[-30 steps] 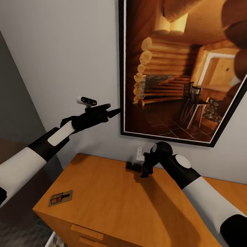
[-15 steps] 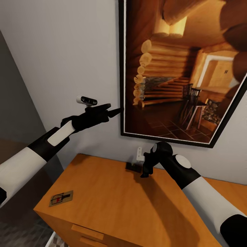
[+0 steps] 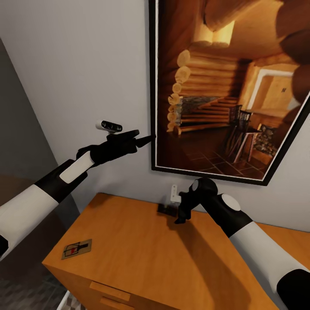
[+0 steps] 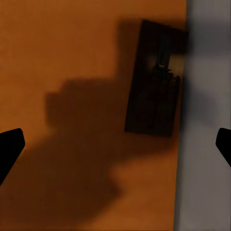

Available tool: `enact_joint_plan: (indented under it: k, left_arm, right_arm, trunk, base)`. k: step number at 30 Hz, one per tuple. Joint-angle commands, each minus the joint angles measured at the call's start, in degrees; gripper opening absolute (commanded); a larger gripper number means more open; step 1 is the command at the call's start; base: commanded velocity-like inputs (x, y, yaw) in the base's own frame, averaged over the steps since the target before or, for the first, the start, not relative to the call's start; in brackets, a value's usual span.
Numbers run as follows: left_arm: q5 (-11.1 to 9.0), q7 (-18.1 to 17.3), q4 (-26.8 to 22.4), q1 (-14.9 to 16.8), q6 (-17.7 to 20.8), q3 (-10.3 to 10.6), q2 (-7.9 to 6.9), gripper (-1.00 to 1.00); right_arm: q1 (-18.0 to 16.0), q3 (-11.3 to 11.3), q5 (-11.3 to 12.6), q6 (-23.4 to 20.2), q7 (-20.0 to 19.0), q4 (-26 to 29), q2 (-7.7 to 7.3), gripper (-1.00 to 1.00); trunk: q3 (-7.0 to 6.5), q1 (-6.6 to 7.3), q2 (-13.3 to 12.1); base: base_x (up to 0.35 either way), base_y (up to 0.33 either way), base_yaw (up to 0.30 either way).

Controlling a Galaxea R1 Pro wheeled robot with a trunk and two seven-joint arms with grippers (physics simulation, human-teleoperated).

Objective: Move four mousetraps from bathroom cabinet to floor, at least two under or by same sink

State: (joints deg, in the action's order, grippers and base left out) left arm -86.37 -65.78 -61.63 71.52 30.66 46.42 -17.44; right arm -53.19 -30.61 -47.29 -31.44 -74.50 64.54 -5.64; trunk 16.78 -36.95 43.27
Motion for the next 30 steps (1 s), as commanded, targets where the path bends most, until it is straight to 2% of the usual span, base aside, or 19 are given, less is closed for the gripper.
enact_joint_plan:
  k: [1, 5, 10, 30]
  left_arm:
    - [-0.59, -0.05, -0.04, 0.11, 0.52, 0.25, -0.06, 1.00]
    - [-0.57, -0.05, -0.69, 0.11, 0.53, 0.25, -0.05, 1.00]
    - [-0.56, -0.05, -1.69, 0.11, 0.51, 0.25, -0.05, 1.00]
    - [-0.56, -0.05, -1.91, 0.11, 0.46, 0.25, -0.05, 1.00]
  right_arm:
    - [-0.07, -0.12, 0.51, -0.30, -0.27, 0.07, -0.08, 1.00]
    - [-0.07, -0.02, 3.88, 0.76, -0.34, 0.00, -0.20, 1.00]
    - [-0.07, 0.01, 5.89, 1.30, -0.37, -0.02, -0.25, 1.00]
    - [-0.07, 0.03, 6.94, 2.38, -0.40, -0.08, -0.17, 1.00]
  trunk:
    - [0.09, -0.02, 0.07]
    - [-0.45, 0.64, -1.13]
    - [-0.63, 0.86, -1.53]
    - [-0.63, 0.86, -1.53]
  base:
    - [0.000, 0.000, 0.000]
    - [0.000, 0.000, 0.000]
    - [0.000, 0.000, 0.000]
    - [0.000, 0.000, 0.000]
